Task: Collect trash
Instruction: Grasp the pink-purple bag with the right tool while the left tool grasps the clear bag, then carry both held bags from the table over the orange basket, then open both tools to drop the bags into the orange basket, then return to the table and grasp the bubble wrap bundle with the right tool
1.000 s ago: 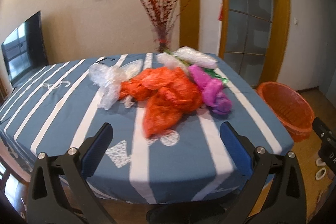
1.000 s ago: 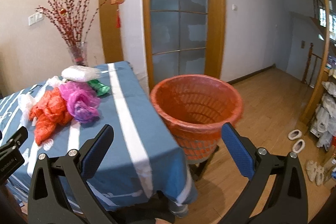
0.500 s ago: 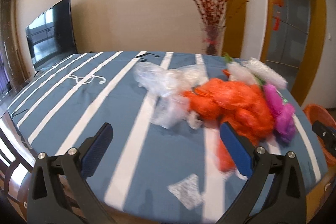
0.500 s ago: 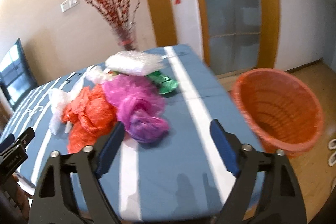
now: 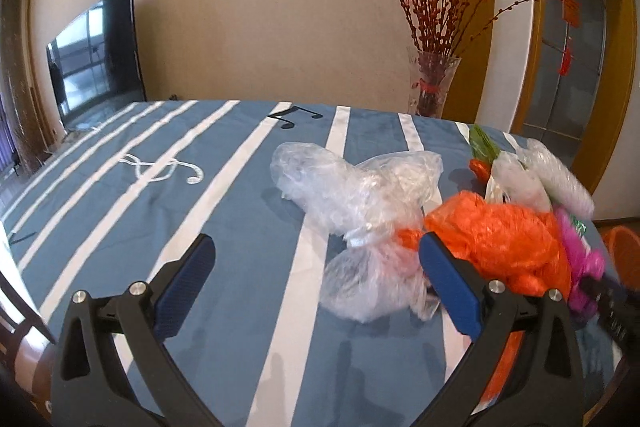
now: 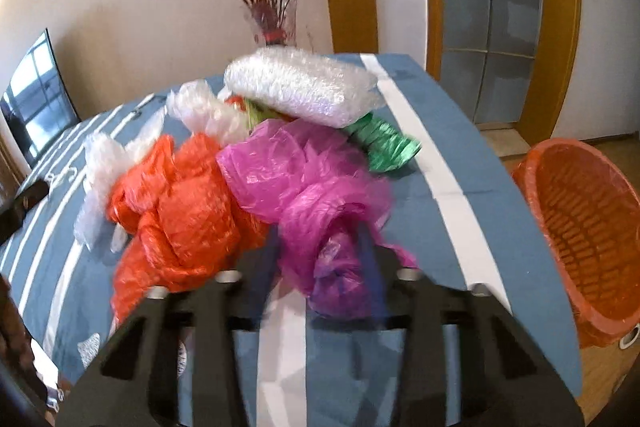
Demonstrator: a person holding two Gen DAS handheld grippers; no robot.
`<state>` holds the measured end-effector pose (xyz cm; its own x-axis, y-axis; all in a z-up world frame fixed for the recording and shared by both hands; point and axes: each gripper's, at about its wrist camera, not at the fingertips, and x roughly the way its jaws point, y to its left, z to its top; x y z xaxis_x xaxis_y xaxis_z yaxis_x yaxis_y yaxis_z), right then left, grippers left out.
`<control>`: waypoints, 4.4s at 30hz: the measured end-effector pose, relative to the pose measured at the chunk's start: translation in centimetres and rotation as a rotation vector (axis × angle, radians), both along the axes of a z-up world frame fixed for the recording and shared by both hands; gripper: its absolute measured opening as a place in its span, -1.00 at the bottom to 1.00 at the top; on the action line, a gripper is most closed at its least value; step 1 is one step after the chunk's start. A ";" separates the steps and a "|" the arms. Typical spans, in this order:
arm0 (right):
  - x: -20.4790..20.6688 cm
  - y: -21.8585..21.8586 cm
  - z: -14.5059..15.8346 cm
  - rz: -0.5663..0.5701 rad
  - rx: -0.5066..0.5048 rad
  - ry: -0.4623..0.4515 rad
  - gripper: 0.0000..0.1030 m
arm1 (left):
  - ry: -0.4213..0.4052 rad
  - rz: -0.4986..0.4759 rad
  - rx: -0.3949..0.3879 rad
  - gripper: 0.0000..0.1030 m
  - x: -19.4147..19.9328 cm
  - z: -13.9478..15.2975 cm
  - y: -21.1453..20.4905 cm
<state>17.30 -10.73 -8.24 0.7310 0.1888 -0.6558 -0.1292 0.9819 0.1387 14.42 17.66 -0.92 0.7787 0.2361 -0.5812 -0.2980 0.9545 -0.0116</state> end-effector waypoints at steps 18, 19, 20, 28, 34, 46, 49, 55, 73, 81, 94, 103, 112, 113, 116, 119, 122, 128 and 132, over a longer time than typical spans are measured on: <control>-2.0 -4.3 1.3 -0.074 0.029 -0.017 -0.53 | 0.177 -0.067 -0.091 -0.30 7.8 -3.6 0.0; -2.0 -4.3 1.4 -0.074 0.030 -0.019 -0.53 | 0.185 -0.080 -0.106 -0.42 7.7 -3.8 0.1; -2.0 -4.2 1.3 -0.074 0.030 -0.022 -0.53 | 0.186 -0.089 -0.117 -0.57 7.6 -3.8 0.2; -3.1 -5.3 2.4 -0.090 0.042 -0.057 -0.53 | 0.118 -0.130 -0.091 -0.78 5.7 -1.7 0.3; -3.9 -6.5 3.7 -0.119 0.046 -0.097 -0.53 | 0.049 -0.164 -0.090 -0.79 4.0 1.3 -0.5; -5.2 -11.0 5.3 -0.208 0.061 -0.153 -0.55 | -0.061 -0.364 -0.095 -0.79 1.7 6.7 -8.5; -5.7 -12.4 5.7 -0.237 0.065 -0.166 -0.55 | -0.076 -0.433 -0.106 -0.79 1.4 7.6 -11.2; -6.8 -15.5 6.4 -0.303 0.070 -0.198 -0.55 | -0.089 -0.562 -0.131 -0.79 1.4 8.1 -17.0; -7.5 -24.0 5.8 -0.467 0.129 -0.201 -0.55 | -0.021 -0.867 -0.189 -0.79 3.6 4.7 -33.5; -6.5 -26.6 4.8 -0.507 0.164 -0.195 -0.55 | 0.011 -0.954 -0.207 -0.79 5.2 2.7 -38.0; -4.5 -29.5 3.0 -0.494 0.245 -0.177 -0.47 | 0.109 -1.013 -0.220 -0.77 8.2 -1.3 -43.2; -5.6 -30.7 2.5 -0.521 0.263 -0.188 -0.13 | 0.157 -0.981 -0.219 -0.49 9.2 -3.1 -42.7; -6.9 -30.4 3.4 -0.561 0.230 -0.197 0.01 | 0.139 -0.949 -0.207 -0.31 8.2 -2.3 -40.5; -7.0 -30.1 3.7 -0.558 0.219 -0.203 0.02 | 0.132 -0.938 -0.201 -0.28 8.0 -2.1 -40.0; -7.1 -28.9 4.5 -0.542 0.183 -0.219 0.03 | 0.115 -0.905 -0.189 -0.22 7.5 -1.5 -38.3; -7.2 -27.6 5.2 -0.524 0.149 -0.240 0.19 | 0.095 -0.860 -0.171 -0.19 6.6 -0.9 -36.1; -7.2 -26.1 5.8 -0.493 0.134 -0.255 0.20 | 0.067 -0.809 -0.141 -0.15 5.7 -0.1 -33.8; -6.4 -22.9 6.5 -0.405 0.128 -0.247 0.20 | 0.009 -0.691 -0.092 -0.04 4.1 1.1 -28.1; -5.6 -20.0 6.6 -0.328 0.124 -0.233 0.20 | -0.010 -0.605 -0.083 -0.02 3.4 1.5 -24.1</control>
